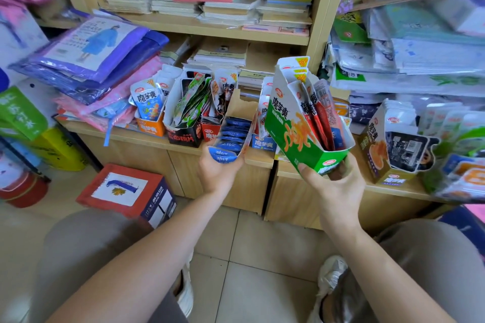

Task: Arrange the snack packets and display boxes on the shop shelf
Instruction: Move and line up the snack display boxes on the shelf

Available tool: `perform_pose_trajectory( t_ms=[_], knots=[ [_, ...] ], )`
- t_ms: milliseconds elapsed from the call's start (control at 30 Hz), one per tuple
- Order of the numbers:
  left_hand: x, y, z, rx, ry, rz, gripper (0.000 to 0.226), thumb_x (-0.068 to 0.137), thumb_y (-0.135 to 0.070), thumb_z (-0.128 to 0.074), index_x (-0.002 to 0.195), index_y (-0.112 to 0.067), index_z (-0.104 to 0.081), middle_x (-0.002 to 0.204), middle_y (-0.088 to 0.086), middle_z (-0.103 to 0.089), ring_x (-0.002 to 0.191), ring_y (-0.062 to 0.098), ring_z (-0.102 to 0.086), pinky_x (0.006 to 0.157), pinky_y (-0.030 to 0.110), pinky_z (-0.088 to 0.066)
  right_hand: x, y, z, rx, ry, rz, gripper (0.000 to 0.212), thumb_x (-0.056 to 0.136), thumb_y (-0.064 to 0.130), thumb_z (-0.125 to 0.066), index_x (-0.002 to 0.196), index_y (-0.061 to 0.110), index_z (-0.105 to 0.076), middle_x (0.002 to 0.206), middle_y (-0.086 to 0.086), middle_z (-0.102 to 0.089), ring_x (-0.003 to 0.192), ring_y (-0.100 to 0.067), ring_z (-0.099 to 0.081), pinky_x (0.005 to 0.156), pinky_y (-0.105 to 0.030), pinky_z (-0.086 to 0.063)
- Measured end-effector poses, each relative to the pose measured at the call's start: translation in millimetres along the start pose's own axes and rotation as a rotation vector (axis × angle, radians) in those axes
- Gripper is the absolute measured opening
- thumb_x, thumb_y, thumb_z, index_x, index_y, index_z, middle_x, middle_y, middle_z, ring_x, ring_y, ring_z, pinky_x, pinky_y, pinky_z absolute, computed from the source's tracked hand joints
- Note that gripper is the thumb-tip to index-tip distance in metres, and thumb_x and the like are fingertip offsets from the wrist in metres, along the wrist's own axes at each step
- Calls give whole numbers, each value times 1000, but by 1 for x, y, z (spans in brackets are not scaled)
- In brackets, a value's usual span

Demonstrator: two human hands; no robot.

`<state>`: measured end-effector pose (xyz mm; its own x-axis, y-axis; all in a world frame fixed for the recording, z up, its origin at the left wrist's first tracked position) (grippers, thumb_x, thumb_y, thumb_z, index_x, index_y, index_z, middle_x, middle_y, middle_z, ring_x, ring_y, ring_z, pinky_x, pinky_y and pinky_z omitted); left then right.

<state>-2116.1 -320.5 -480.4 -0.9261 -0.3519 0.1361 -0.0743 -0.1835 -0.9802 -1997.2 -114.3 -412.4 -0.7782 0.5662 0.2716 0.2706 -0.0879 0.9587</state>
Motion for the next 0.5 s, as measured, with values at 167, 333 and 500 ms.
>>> perform_pose_trajectory(
  t_ms=[167,333,500],
  knots=[
    [-15,-38,43,-91,-57,-80,61,57,-12,-95,106,-30,-63,89,-19,-71,83,-4,-69,71,15,-52,6,8,-21,10,-17,-1,53,68,-2,-87,114,3,-63,96,-2,-73,80,-5,-66,72,-20,-52],
    [-18,-61,94,-149,-152,-159,62,58,-2,-94,108,-23,-63,97,-9,-73,88,5,-72,73,20,-56,7,10,-49,-26,1,-1,54,64,13,-91,112,13,-66,99,1,-76,91,-17,-72,78,-30,-57],
    [-9,-59,132,-152,-212,-151,62,59,-1,-94,108,-22,-61,101,-7,-72,91,4,-72,77,21,-57,-8,-4,-78,-124,30,-23,49,61,16,-93,103,12,-68,88,7,-75,76,-6,-69,66,-20,-53]
  ],
)
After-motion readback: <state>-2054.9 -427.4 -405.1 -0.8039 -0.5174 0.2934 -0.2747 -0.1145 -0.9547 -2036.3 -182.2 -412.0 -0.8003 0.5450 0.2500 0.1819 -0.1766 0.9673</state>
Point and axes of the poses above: each hand's wrist, its own x-axis towards the middle knuckle, its own z-axis out of the back of the hand, y = z × x, the point moved 2 cm from there along x, towards the middle knuckle
